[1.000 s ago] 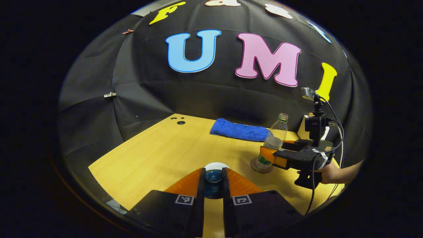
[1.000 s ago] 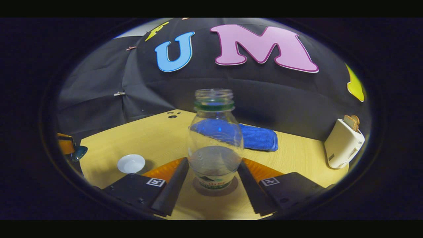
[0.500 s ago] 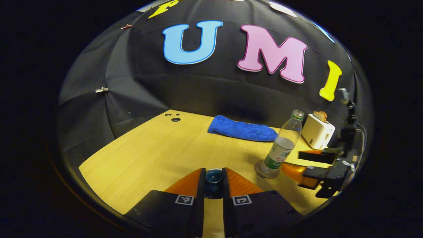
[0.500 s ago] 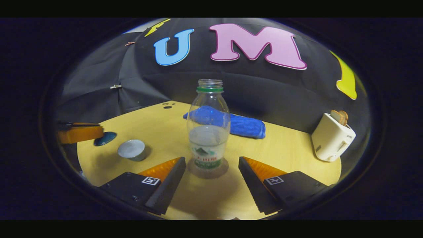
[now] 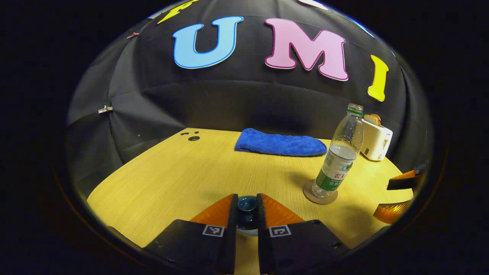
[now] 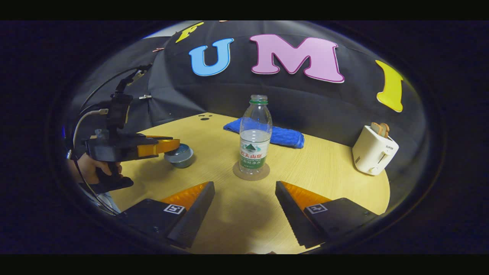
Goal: Open the teacup lid with one hand, grasp the water bottle and pour water into the teacup with the other hand; after pouring, place the water bottle on the coaster and then close the teacup lid.
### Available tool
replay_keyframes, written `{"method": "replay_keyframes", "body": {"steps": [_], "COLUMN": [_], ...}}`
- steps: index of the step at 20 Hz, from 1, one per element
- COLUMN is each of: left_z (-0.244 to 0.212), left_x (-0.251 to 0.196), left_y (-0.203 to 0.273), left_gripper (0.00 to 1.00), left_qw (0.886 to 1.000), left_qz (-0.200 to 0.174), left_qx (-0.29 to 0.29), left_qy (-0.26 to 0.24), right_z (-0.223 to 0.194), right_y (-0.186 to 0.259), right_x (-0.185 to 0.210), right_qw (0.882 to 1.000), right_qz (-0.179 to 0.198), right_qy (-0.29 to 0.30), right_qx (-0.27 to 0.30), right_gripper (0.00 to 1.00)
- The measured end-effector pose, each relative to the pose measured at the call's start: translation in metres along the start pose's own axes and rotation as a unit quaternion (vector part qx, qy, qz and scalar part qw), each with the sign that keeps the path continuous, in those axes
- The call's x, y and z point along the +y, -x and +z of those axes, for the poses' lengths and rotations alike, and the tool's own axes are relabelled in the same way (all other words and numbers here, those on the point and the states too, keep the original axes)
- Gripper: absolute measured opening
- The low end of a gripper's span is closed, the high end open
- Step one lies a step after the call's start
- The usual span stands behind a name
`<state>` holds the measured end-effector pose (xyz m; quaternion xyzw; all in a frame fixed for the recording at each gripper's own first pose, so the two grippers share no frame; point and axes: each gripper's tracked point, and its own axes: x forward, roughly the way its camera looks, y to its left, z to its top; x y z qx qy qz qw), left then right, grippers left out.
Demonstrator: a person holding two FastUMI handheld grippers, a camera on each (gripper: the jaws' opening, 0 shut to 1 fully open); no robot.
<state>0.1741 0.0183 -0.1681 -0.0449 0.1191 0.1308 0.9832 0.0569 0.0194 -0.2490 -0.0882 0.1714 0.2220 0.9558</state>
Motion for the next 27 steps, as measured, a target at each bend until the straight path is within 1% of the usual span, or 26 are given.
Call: {"method": "replay_keyframes", "body": {"steps": [1,2,3,6,9,10,11,14,15,16,17,18,21,22,24,25,27], "left_z": [-0.003,-0.008,-0.01,-0.012,-0.013,-0.011,-0.009,0.0,0.006,0.01,0.015,0.022,0.047,0.054,0.072,0.082,0.097], "left_x": [-0.001,-0.003,-0.005,-0.009,-0.007,-0.007,-0.005,0.001,0.002,0.004,0.005,0.005,0.002,-0.003,-0.014,-0.02,-0.03], "left_y": [0.0,-0.001,0.0,-0.001,-0.004,-0.003,-0.001,0.007,0.013,0.02,0.031,0.041,0.087,0.105,0.142,0.16,0.192], "left_gripper": [0.28,0.31,0.29,0.3,0.31,0.34,0.29,0.63,0.62,0.88,0.91,0.98,0.98,0.98,0.98,0.98,0.97], "left_qw": [1.0,1.0,1.0,0.999,0.999,0.999,0.999,0.998,0.998,0.997,0.997,0.997,0.996,0.996,0.996,0.996,0.996], "left_qz": [-0.001,-0.003,-0.005,-0.005,0.002,0.004,0.009,0.025,0.026,0.031,0.031,0.033,0.032,0.029,0.018,0.014,0.01], "left_qx": [-0.001,0.001,0.0,-0.01,-0.013,-0.015,-0.017,-0.03,-0.037,-0.041,-0.044,-0.048,-0.062,-0.064,-0.072,-0.079,-0.085], "left_qy": [-0.004,-0.009,-0.016,-0.039,-0.038,-0.037,-0.039,-0.046,-0.047,-0.049,-0.05,-0.049,-0.051,-0.051,-0.05,-0.046,-0.024], "right_z": [-0.003,-0.005,-0.006,-0.002,-0.005,-0.005,-0.005,-0.002,0.001,0.005,0.01,0.017,0.042,0.051,0.074,0.087,0.105], "right_y": [0.0,-0.001,-0.002,-0.003,-0.002,-0.002,-0.001,0.003,0.006,0.009,0.014,0.02,0.046,0.057,0.083,0.098,0.127], "right_x": [0.0,0.0,0.0,-0.003,-0.004,-0.005,-0.005,-0.006,-0.007,-0.009,-0.011,-0.013,-0.019,-0.021,-0.023,-0.021,-0.015], "right_qw": [1.0,1.0,1.0,1.0,1.0,1.0,1.0,1.0,1.0,1.0,1.0,1.0,0.999,0.999,0.997,0.996,0.993], "right_qz": [0.001,0.001,0.001,-0.001,0.0,0.001,0.001,0.001,0.0,-0.001,-0.003,-0.005,-0.018,-0.022,-0.032,-0.034,-0.038], "right_qy": [-0.003,-0.006,-0.009,-0.008,-0.003,-0.003,-0.004,-0.006,-0.006,-0.006,-0.007,-0.008,-0.013,-0.009,-0.008,-0.01,-0.008], "right_qx": [0.005,0.008,0.009,0.005,0.007,0.008,0.009,0.006,0.004,0.0,-0.006,-0.013,-0.037,-0.046,-0.071,-0.085,-0.111], "right_gripper": [0.99,0.99,0.99,0.97,0.99,0.97,0.99,0.97,0.97,0.99,0.99,0.99,0.99,0.96,0.98,0.96,0.98]}}
